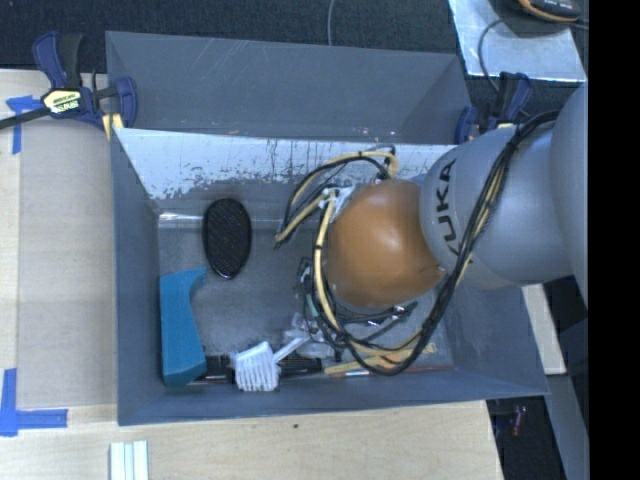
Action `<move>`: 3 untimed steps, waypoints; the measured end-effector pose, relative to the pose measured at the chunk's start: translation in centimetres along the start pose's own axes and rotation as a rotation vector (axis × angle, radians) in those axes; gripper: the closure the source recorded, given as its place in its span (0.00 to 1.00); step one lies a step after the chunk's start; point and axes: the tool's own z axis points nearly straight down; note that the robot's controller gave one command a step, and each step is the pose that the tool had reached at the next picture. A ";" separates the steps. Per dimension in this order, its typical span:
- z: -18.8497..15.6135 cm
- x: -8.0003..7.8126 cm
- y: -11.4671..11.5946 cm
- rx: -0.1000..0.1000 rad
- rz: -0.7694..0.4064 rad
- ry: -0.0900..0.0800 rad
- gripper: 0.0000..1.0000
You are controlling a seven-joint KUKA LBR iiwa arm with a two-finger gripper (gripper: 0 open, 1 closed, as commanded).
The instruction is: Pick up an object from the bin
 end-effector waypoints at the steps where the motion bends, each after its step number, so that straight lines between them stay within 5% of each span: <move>1: -0.7 0.0 -0.2 0.002 -0.004 -0.003 1.00; 2: -0.5 0.2 0.1 0.002 -0.066 -0.002 1.00; 3: 0.0 0.1 -0.4 0.006 -0.380 -0.006 1.00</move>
Offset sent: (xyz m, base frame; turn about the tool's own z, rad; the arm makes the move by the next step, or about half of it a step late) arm -0.0088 -0.0027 -0.0023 -0.1731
